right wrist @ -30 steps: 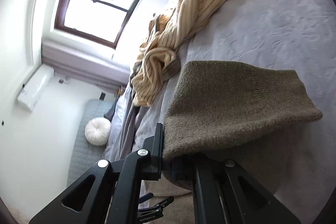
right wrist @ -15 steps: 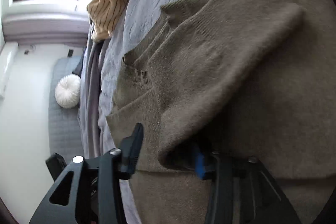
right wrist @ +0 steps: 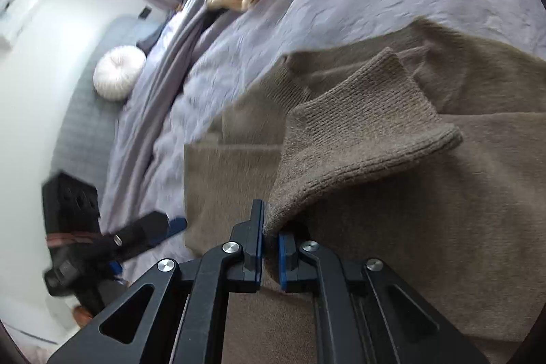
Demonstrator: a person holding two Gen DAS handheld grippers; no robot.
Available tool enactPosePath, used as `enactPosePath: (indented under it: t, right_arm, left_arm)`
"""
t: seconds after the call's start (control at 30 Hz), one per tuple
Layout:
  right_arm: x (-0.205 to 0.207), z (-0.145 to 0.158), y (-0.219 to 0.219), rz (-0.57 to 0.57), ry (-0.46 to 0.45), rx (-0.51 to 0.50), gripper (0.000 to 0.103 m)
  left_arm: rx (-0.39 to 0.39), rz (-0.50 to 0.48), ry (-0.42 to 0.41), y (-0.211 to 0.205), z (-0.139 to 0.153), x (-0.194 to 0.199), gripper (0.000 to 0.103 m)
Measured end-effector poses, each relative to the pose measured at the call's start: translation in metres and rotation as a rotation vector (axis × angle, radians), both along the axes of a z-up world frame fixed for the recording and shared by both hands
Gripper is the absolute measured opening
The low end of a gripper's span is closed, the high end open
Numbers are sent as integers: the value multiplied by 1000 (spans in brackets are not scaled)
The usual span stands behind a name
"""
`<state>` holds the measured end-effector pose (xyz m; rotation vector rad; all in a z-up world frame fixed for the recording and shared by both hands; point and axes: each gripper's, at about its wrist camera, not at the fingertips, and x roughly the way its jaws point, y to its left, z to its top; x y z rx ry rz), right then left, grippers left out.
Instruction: Fold small clothes
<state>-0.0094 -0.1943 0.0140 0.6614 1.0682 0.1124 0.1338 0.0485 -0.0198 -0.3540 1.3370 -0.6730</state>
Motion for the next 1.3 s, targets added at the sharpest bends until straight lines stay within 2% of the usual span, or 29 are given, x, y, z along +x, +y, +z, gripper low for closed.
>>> enactPosePath:
  t: [0.1, 0.17, 0.23, 0.27, 0.33, 0.4, 0.47, 0.5, 0.53, 0.6, 0.7, 0.77, 0.87, 0.97, 1.1, 1.2, 1.23, 1.27, 1.3]
  right_arm:
    - [-1, -13, 26, 81, 67, -61, 15]
    - [-6, -16, 38, 124, 83, -95, 28]
    - [-10, -10, 47, 157, 68, -118, 50]
    - [-13, -7, 49, 155, 52, -144, 51]
    - [-19, 2, 42, 91, 18, -153, 51]
    - [-27, 5, 19, -26, -11, -68, 51]
    - [-32, 3, -6, -122, -30, 30, 44]
    - [-30, -1, -13, -142, -29, 58, 24]
    - [-28, -1, -17, -143, -26, 55, 12]
    - [-14, -1, -6, -81, -46, 32, 12]
    - [4, 0, 31, 99, -53, 10, 12]
    - [12, -5, 51, 163, -15, -34, 19]
    - [0, -12, 59, 185, 24, -41, 26]
    - [-19, -7, 47, 144, 27, -6, 28]
    - [-81, -7, -8, -100, 56, 93, 28]
    - [-143, -13, -58, -336, 103, 179, 30]
    - [-161, -15, -71, -416, 111, 195, 33]
    - [-176, -15, -83, -488, 112, 204, 34]
    - [-187, -14, -94, -548, 106, 208, 36]
  left_arm:
    - [1, -26, 22, -10, -8, -1, 103]
    - [-1, -42, 27, -16, -12, -2, 103]
    - [4, -48, 32, -20, -14, -3, 103]
    - [9, -43, 33, -21, -15, -3, 103]
    - [38, -22, 25, -18, -14, -2, 103]
    - [52, 4, -1, -10, -10, 1, 103]
    - [48, 22, -3, -3, -7, 6, 103]
    - [41, 26, 2, 1, -7, 8, 103]
    - [30, 31, 8, 5, -7, 11, 103]
    - [-13, 32, 26, 12, -6, 15, 103]
    - [-120, 14, 92, 19, -12, 21, 103]
    - [-134, 13, 120, 16, -18, 22, 103]
    - [-129, -7, 161, 10, -30, 21, 103]
    - [-104, -15, 152, 4, -32, 17, 103]
    - [-44, -31, 112, -1, -26, 17, 101]
    - [32, -83, 76, -7, -22, 16, 77]
    - [51, -99, 76, -10, -24, 16, 60]
    - [67, -118, 77, -11, -26, 15, 36]
    - [84, -138, 77, -14, -27, 15, 22]
